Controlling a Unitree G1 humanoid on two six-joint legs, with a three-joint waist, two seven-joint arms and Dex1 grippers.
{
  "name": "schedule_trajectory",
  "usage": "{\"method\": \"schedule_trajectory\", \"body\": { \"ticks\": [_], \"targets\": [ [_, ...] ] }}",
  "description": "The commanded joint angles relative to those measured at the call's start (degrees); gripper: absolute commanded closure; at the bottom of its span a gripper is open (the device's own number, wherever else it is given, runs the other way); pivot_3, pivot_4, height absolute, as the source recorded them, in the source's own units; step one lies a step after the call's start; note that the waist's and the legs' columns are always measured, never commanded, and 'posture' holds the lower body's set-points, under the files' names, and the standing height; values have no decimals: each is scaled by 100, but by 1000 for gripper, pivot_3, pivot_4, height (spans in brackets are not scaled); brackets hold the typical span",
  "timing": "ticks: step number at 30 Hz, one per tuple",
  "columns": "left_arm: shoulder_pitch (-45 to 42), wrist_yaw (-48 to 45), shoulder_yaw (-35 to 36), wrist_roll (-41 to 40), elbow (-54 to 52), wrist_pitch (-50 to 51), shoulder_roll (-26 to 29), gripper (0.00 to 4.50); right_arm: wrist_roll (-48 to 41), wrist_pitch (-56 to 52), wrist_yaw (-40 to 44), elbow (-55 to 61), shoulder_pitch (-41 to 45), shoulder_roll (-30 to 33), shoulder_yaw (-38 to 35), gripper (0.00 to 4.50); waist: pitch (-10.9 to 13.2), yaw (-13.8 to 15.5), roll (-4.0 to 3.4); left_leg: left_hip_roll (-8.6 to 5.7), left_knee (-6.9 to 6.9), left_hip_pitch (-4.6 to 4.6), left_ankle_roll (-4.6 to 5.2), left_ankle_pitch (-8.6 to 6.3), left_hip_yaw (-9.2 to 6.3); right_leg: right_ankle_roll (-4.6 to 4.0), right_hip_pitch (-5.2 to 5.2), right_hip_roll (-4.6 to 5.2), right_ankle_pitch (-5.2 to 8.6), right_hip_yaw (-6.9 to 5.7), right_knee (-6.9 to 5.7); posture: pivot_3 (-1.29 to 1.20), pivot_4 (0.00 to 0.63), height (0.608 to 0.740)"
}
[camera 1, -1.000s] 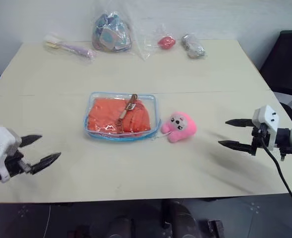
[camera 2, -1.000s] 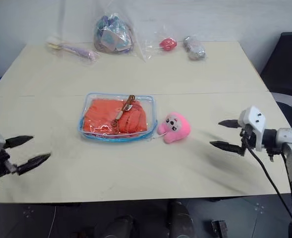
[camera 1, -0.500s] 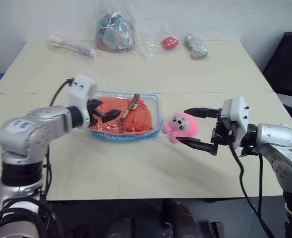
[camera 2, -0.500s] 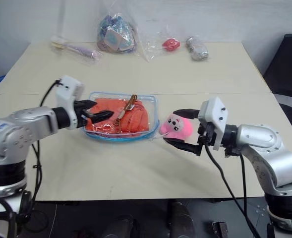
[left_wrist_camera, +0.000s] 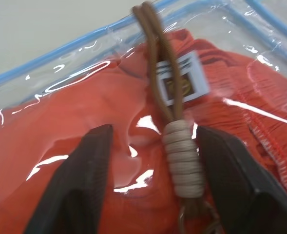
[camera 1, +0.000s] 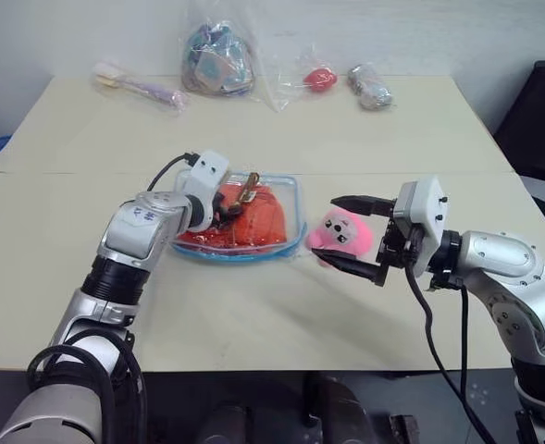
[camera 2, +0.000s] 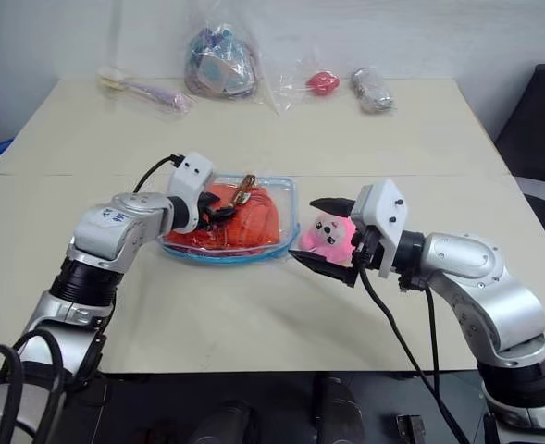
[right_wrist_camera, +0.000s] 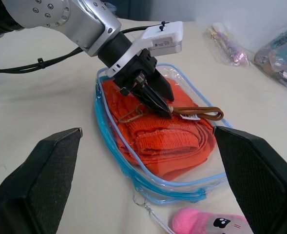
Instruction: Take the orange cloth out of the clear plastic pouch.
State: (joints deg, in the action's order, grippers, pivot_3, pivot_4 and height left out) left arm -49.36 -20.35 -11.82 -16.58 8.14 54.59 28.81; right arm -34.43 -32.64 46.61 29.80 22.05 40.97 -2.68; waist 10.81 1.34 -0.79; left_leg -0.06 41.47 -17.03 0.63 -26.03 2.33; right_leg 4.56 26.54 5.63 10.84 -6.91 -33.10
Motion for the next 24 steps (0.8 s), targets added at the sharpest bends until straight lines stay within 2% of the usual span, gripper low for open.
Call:
{"method": "schedule_trajectory", "body": {
  "ticks": [1,4,6,12,16,20,24],
  "targets": [
    [-158,-84,155,121,-75,-49,-107,2946,-11,91,-46,252,1,30,-137,0,0,0,0,0,0,0,0,0,0,0,0,0,0,0,1,0,150,740],
    [-87,-98,260,175,-173,27,-108,3964,23,141,-21,221,-23,32,-126,0,0,-6,1,1,0,0,0,0,-1,0,0,0,0,0,1,0,150,740],
    [-9,36,546,219,-303,144,38,4483,61,186,17,141,4,31,-111,0,1,-9,1,1,-1,0,0,0,-1,0,0,0,0,0,1,0,150,740],
    [516,520,2024,296,-710,341,825,4483,-62,199,263,-49,211,7,-60,0,1,-141,1,10,-4,3,0,0,-2,0,8,-2,0,-2,0,0,150,740],
    [1368,540,2895,398,-885,392,1536,4483,-565,-8,756,-127,462,51,-65,0,1,-161,0,12,-5,9,0,0,-7,-1,9,-1,1,-8,1,0,150,740],
    [2183,546,3490,476,-801,209,1855,4483,-598,-20,1068,-383,750,67,69,0,1,-111,3,10,0,1,-1,0,-23,-2,9,5,1,-19,7,0,150,740],
    [2782,630,4033,557,-475,-361,1887,4483,-465,58,1191,-665,1015,-27,244,0,-2,-54,8,7,3,-2,-1,0,-30,-1,7,12,1,-25,10,0,150,740]
  ]
}}
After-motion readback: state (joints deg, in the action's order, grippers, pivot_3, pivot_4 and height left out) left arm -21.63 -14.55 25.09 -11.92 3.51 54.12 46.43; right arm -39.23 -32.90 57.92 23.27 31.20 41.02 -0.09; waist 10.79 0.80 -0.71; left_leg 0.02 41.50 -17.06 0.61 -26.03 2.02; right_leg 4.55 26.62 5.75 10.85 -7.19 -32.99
